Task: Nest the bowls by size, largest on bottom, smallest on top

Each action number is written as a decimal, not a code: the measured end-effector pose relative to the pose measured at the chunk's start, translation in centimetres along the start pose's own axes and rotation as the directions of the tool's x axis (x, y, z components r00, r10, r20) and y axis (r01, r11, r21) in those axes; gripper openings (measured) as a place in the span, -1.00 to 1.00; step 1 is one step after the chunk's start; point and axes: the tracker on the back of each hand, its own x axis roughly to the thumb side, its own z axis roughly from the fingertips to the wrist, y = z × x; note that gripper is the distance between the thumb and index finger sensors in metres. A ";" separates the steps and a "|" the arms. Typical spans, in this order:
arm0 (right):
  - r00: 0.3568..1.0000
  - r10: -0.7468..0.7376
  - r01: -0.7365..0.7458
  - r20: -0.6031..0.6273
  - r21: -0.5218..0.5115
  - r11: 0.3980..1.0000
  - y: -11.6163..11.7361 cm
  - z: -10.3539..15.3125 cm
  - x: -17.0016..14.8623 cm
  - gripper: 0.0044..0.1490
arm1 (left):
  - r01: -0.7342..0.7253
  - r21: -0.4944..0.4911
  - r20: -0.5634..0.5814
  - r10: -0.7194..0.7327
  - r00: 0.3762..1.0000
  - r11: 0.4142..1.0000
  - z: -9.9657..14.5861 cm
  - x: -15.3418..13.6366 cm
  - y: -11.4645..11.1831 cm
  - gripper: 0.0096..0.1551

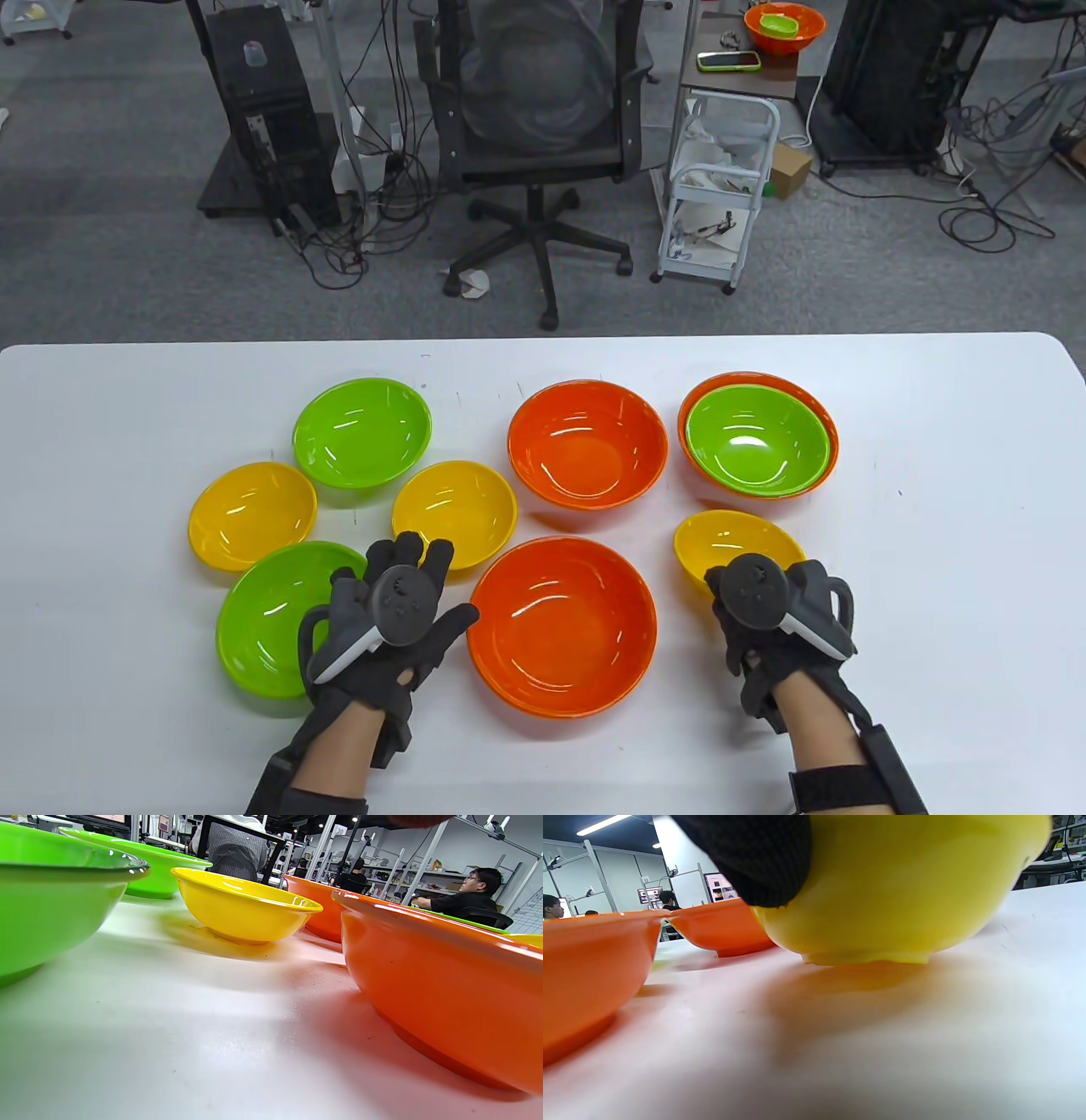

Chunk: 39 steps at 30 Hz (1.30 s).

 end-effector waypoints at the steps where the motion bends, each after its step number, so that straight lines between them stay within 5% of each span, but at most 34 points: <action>1: 1.000 0.003 -0.003 0.001 -0.019 1.000 -0.2 0.1 0.2 -0.45 | 0.000 -0.001 0.000 0.000 1.000 1.000 0.0 0.0 0.0 -0.01; 24: 0.995 -0.069 0.084 0.074 -0.227 0.970 -3.5 1.3 0.7 -0.47 | -0.012 0.017 -0.018 0.012 1.000 1.000 -0.2 -0.9 0.2 -0.02; 39: 0.998 -0.046 0.032 -0.032 -0.352 0.935 -5.2 -1.0 -2.1 -0.48 | -0.066 0.001 -0.024 0.066 0.997 0.998 -0.4 -1.4 0.1 -0.02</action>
